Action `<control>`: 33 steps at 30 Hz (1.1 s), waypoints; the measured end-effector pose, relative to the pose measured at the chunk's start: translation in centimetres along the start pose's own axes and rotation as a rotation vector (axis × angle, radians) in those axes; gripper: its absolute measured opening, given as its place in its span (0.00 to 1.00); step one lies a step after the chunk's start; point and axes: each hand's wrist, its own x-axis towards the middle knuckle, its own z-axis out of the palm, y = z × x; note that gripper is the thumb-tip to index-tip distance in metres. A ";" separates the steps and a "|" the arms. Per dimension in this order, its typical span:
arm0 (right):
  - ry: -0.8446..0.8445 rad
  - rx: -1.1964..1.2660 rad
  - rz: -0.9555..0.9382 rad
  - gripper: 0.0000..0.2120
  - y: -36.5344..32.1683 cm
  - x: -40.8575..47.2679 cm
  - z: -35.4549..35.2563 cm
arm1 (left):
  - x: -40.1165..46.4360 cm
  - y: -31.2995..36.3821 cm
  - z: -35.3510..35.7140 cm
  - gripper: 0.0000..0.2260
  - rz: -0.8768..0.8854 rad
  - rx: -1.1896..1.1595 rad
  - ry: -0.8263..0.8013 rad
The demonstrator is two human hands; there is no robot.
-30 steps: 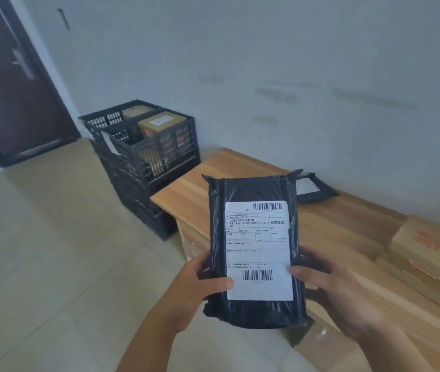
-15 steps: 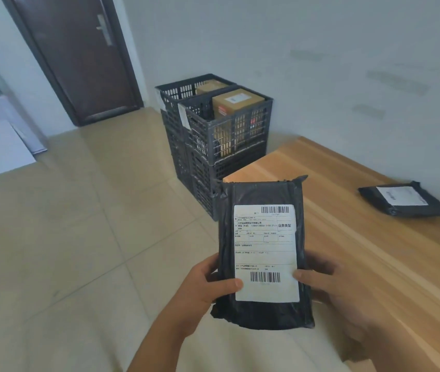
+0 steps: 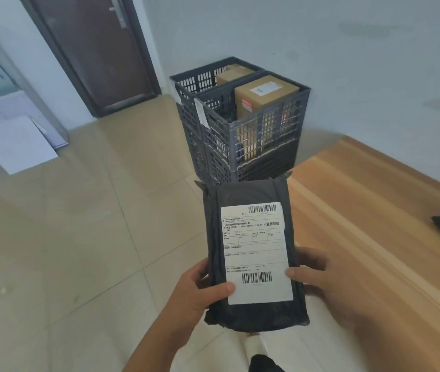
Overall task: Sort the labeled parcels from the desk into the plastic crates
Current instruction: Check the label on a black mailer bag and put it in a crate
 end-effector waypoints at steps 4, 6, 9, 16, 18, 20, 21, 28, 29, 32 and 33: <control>-0.045 0.055 0.010 0.22 -2.7 7.4 -0.8 | 6.2 4.5 -2.0 0.21 0.005 0.009 0.006; -0.074 0.061 0.014 0.21 -4.2 11.0 -1.0 | 8.7 6.4 -3.0 0.26 0.018 0.006 0.044; -0.118 0.040 0.031 0.21 -6.0 16.1 -0.4 | 11.9 8.3 -5.0 0.33 0.038 0.012 0.109; -0.164 -0.026 0.089 0.26 -8.7 26.4 2.4 | 19.5 10.8 -11.0 0.32 0.014 -0.041 0.146; -0.138 -0.041 0.096 0.23 -9.2 29.5 3.1 | 22.6 11.6 -12.7 0.28 0.012 -0.048 0.128; -0.092 -0.055 0.102 0.18 -10.1 32.7 4.0 | 25.9 12.6 -14.7 0.24 0.004 -0.057 0.106; -0.066 -0.057 0.105 0.16 -10.7 34.3 4.6 | 27.7 13.1 -15.9 0.22 0.002 -0.062 0.090; 0.072 -0.078 0.195 0.15 -15.5 45.0 10.8 | 38.4 18.5 -25.8 0.20 -0.034 -0.059 -0.073; 0.086 -0.075 0.197 0.15 -16.2 46.3 11.7 | 39.8 19.3 -27.2 0.20 -0.037 -0.048 -0.101; 0.141 -0.071 0.197 0.15 -17.7 50.1 13.8 | 44.0 21.4 -30.7 0.21 -0.049 -0.027 -0.164; 0.157 -0.071 0.201 0.15 -17.9 51.3 14.2 | 45.3 21.9 -31.5 0.20 -0.060 -0.019 -0.179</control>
